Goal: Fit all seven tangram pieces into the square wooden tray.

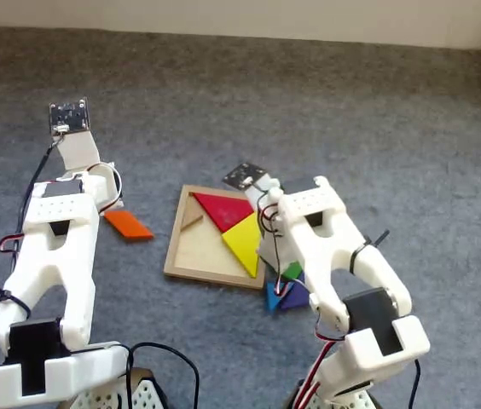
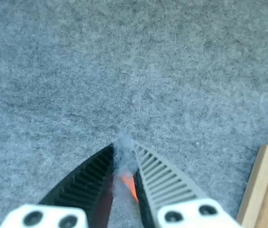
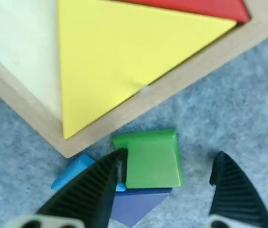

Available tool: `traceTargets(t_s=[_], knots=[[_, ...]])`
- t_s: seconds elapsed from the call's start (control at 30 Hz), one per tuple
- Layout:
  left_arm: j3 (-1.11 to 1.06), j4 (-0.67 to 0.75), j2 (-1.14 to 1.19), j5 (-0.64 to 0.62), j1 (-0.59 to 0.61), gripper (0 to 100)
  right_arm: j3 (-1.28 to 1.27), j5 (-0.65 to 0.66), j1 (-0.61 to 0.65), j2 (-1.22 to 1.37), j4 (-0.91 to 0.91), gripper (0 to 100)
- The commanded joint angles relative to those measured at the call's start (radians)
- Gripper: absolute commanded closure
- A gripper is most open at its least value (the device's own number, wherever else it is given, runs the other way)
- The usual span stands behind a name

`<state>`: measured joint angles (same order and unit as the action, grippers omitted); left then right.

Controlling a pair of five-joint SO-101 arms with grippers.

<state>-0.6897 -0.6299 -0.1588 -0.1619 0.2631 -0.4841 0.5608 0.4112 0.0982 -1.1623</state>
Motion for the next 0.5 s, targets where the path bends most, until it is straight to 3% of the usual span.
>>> traceTargets(t_s=[0.0,0.47], knots=[[0.013,0.014,-0.035,0.012,0.005,95,0.028,0.015,0.013,0.004,-0.061,71.3],[0.013,0.014,-0.035,0.012,0.005,95,0.028,0.017,0.024,0.002,-0.076,71.3]])
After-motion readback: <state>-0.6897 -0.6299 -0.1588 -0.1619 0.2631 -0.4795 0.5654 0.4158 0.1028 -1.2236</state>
